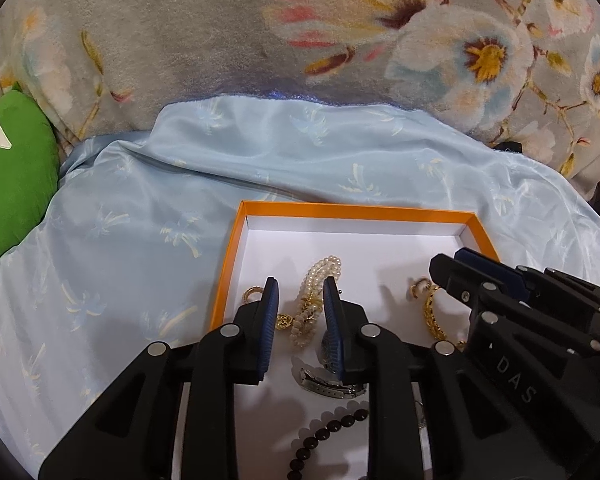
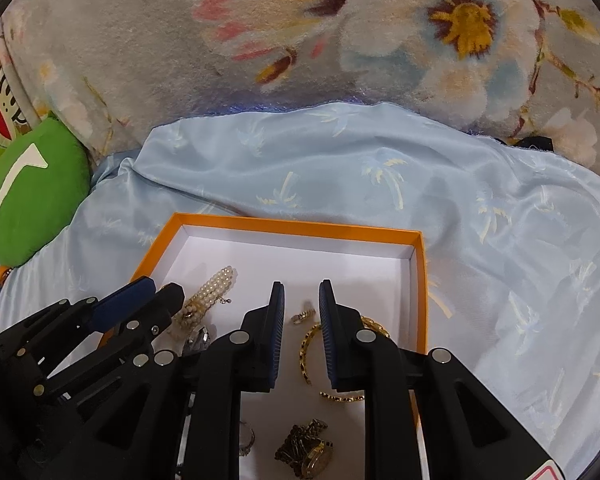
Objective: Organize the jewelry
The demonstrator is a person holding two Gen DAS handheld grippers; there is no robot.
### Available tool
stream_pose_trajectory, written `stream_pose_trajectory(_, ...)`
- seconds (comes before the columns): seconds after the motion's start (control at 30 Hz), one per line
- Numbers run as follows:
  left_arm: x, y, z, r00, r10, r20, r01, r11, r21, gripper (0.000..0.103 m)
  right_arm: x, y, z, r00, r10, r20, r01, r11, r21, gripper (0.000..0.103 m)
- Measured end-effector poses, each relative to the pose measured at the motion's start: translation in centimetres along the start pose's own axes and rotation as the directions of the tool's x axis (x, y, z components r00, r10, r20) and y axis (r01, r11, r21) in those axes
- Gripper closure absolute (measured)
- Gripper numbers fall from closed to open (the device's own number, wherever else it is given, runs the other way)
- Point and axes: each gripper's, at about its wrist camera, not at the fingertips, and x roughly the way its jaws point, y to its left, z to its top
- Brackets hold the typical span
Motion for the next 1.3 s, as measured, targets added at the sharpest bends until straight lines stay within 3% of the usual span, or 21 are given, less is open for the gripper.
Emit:
stream_pose_trajectory(0.1, -1.8, -0.1, -0.3, 1.000, -0.010, 0.027, 0.010, 1.000, -0.005, 0.080, -1.9, -0.4, -1.2, 1.000, -0.010, 0.024, 0.010, 1.000, 0.006, 0.085)
stream_pose_trajectory(0.2, -4.1, -0.1, -1.0, 0.998, -0.010, 0.067, 0.011, 1.000, -0.012, 0.069, -4.5, -1.6, -3.2, 0.999, -0.020, 0.046, 0.019, 0.999, 0.037, 0.085)
stream_pose_trajectory(0.37, -7.3, 0.1, -3.2, 0.996, 0.002, 0.094, -0.001, 1.000, -0.012, 0.068, -8.4, -3.4, -6.9, 0.998, -0.025, 0.055, 0.019, 0.996, 0.092, 0.084)
stream_pose_trajectory(0.53, -9.7, 0.4, -7.1, 0.998, -0.011, 0.056, 0.012, 1.000, -0.022, 0.068, -12.3, -4.6, -11.8, 0.997, -0.063, 0.046, 0.058, 0.992, 0.114, 0.074)
stream_pose_trajectory(0.6, -10.6, 0.2, -8.8, 0.999, -0.001, 0.044, 0.001, 1.000, -0.007, 0.067, -13.6, -5.0, -13.8, 0.997, -0.075, 0.034, 0.070, 0.990, 0.120, 0.073)
stream_pose_trajectory(0.7, -11.9, 0.1, -11.7, 1.000, -0.022, -0.004, 0.022, 1.000, -0.011, 0.057, -15.4, -5.5, -16.7, 0.998, -0.056, 0.015, 0.053, 0.986, 0.159, 0.073)
stream_pose_trajectory(0.83, -13.5, 0.0, -14.7, 0.999, -0.033, -0.038, 0.032, 0.999, -0.026, 0.057, -17.3, -5.2, -19.9, 0.999, -0.033, -0.004, 0.033, 0.982, 0.186, 0.072)
stream_pose_trajectory(0.97, -14.4, 0.1, -17.0, 0.997, -0.008, -0.078, 0.005, 0.999, -0.035, 0.056, -17.5, -4.5, -21.3, 1.000, 0.000, -0.021, 0.004, 0.981, 0.195, 0.071)
stream_pose_trajectory(1.3, -16.2, 0.2, -18.6, 0.998, 0.011, -0.061, -0.014, 0.998, -0.059, 0.046, -16.9, -2.0, -21.5, 0.999, 0.000, -0.033, 0.005, 0.991, 0.137, 0.071)
